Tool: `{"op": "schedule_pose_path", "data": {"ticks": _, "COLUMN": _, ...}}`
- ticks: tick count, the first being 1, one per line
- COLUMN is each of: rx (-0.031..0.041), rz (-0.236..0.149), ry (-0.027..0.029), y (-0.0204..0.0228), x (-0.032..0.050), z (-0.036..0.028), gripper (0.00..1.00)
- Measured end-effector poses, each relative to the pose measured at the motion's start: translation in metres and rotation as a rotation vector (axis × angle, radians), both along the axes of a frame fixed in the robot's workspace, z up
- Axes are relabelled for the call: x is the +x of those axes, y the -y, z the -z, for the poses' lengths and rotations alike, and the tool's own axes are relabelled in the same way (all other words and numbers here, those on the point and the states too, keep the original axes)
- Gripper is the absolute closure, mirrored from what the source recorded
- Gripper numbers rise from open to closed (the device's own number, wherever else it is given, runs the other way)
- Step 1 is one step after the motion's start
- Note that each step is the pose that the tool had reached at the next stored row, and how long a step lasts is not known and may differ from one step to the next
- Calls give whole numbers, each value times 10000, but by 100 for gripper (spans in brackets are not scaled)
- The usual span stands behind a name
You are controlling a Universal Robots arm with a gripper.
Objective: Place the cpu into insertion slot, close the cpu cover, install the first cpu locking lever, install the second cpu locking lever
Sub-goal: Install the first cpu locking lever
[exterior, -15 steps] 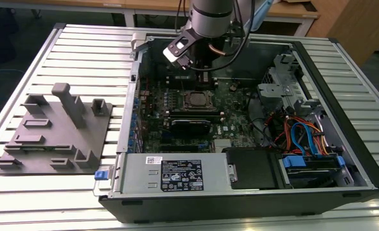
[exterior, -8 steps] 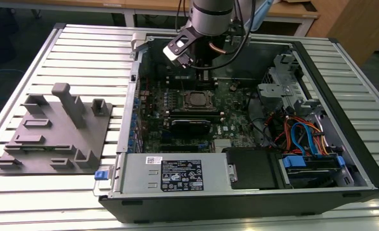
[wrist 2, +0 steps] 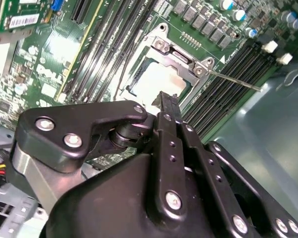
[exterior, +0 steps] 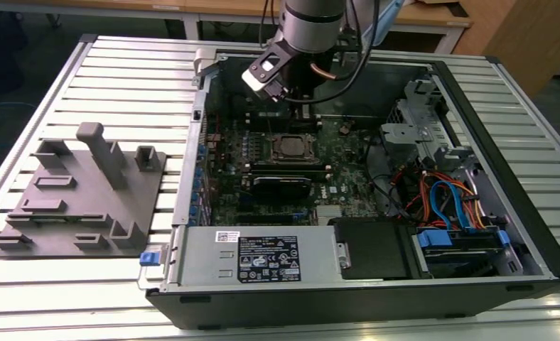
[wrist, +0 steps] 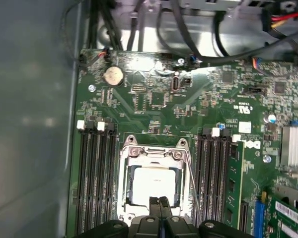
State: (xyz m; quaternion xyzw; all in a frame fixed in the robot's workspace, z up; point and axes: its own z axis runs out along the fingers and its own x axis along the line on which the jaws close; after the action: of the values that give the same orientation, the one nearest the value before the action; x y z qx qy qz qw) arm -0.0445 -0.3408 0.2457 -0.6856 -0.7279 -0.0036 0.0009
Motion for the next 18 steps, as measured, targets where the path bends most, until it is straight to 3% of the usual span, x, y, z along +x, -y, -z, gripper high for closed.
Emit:
{"op": "schedule_pose_path", "data": {"ticks": 6, "rx": 0, "rz": -828, "ry": 0, "y": 0, "x": -3, "z": 0, "gripper": 90}}
{"op": "schedule_pose_path", "data": {"ticks": 18, "rx": 1, "rz": -963, "ry": 1, "y": 3, "x": -41, "z": 0, "gripper": 90}}
